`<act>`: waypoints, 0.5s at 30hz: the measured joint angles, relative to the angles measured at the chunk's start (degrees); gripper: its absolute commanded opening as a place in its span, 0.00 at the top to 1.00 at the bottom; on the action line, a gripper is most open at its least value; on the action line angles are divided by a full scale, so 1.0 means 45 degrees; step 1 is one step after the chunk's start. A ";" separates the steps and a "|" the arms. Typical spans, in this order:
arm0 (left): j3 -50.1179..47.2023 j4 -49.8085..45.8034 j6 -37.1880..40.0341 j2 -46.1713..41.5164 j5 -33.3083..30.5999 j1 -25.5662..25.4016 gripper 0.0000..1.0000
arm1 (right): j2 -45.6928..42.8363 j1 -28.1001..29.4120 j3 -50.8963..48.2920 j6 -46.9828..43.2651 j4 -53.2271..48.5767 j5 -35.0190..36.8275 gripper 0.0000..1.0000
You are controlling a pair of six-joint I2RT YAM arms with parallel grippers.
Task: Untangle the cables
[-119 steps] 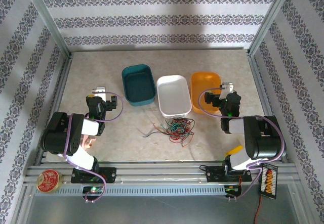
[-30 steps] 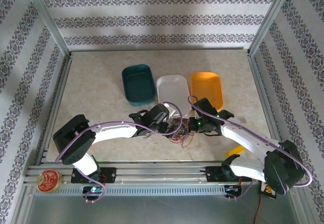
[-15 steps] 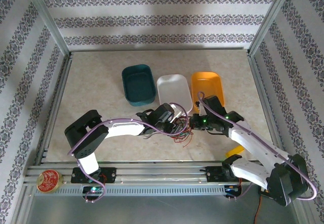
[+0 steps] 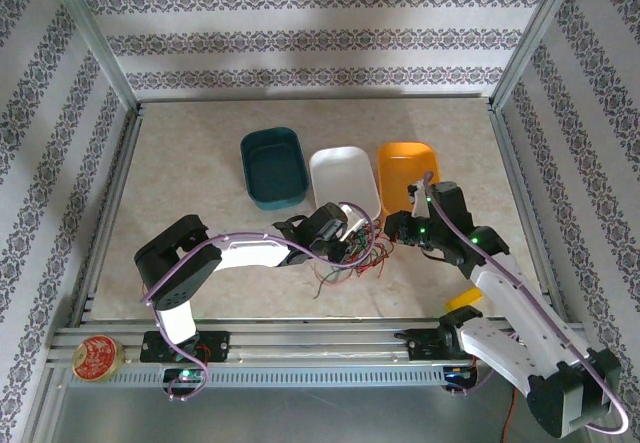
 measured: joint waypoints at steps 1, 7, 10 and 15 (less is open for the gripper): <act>-0.0010 0.0000 0.0000 0.0000 -0.0019 0.0000 1.00 | -0.0180 -0.0010 0.0146 -0.0015 0.0005 0.0180 1.00; -0.0233 0.0219 -0.0024 -0.0068 -0.0282 0.0000 1.00 | -0.1248 -0.0078 0.0733 -0.0369 0.0049 0.1870 1.00; -0.0447 0.0287 -0.0058 -0.0238 -0.0418 0.0005 1.00 | -0.1574 -0.0078 0.0748 -0.0500 0.0141 0.2948 1.00; -0.0884 0.0301 -0.0160 -0.0593 -0.0835 0.0005 1.00 | -0.2108 -0.0189 0.0899 -0.0874 0.0821 0.4765 1.00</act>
